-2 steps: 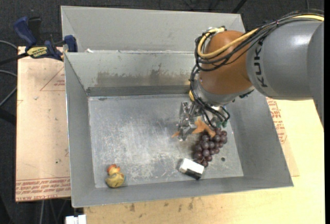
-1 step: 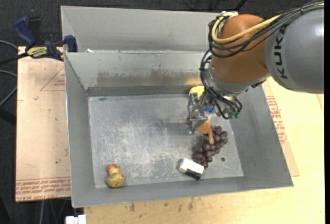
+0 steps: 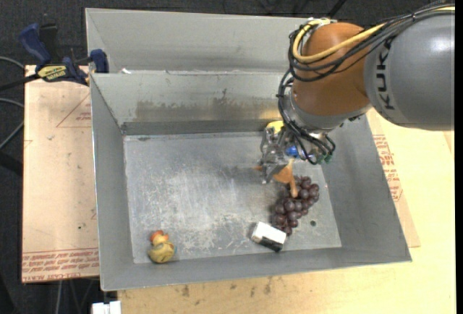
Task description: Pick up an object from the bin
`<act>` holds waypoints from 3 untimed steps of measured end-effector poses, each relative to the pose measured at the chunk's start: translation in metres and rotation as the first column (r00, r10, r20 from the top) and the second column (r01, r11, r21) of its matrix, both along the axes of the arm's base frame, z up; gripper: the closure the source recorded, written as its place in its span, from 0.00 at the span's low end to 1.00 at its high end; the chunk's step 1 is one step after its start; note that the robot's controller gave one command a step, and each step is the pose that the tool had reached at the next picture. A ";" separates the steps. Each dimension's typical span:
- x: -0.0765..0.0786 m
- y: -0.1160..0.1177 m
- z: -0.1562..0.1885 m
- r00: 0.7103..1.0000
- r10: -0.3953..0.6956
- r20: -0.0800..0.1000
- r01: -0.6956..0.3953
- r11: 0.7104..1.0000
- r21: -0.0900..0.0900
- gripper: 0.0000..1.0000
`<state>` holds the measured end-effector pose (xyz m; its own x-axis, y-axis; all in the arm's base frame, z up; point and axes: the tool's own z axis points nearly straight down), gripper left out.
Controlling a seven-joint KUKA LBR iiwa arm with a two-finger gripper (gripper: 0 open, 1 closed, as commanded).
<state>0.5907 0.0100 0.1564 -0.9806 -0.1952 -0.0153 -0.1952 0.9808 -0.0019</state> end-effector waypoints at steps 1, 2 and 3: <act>-0.002 -0.002 -0.058 1.000 0.003 -0.019 -0.003 1.000 0.001 1.00; -0.003 -0.036 -0.023 1.000 0.004 -0.010 -0.004 1.000 0.002 1.00; -0.010 -0.037 0.020 1.000 0.016 -0.021 -0.016 1.000 -0.003 1.00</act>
Offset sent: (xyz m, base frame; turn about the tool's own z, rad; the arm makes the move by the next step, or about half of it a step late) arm -0.0064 -0.0614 -0.0163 -0.0020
